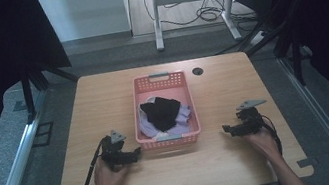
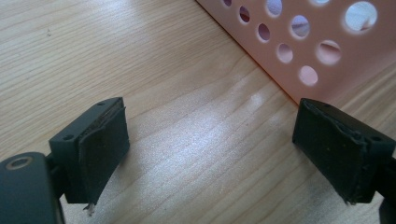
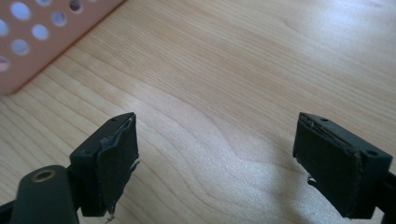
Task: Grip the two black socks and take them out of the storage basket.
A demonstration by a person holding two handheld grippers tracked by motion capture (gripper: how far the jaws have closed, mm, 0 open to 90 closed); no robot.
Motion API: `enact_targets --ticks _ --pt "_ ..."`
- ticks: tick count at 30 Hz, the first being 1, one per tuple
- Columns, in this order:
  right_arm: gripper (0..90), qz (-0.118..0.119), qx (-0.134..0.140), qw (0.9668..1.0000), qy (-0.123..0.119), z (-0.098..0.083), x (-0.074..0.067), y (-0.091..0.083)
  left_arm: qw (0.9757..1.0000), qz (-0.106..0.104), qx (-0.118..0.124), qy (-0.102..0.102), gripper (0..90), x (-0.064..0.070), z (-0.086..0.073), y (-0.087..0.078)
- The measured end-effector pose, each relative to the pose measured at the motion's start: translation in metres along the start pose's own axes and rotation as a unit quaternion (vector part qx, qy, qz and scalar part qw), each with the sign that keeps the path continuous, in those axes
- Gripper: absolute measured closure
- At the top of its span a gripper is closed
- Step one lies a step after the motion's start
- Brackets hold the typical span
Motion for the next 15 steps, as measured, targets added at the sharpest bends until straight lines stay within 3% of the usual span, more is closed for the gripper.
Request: enact_targets --ticks 15 --pt "0.0 0.018 0.008 0.9996 -0.021 0.014 -0.014 -0.005 1.0 0.001 -0.001 0.001 10.3 0.0 0.0 0.0"
Point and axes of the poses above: each handheld gripper's, and its own axes: y roughly forward along the jaws, z roughly out of its top, x roughly to its right, the point moved 8 cm from there along y, roughly forward along the jaws, and after that the axes turned 3 degrees about -z, right-handed, at the moved point
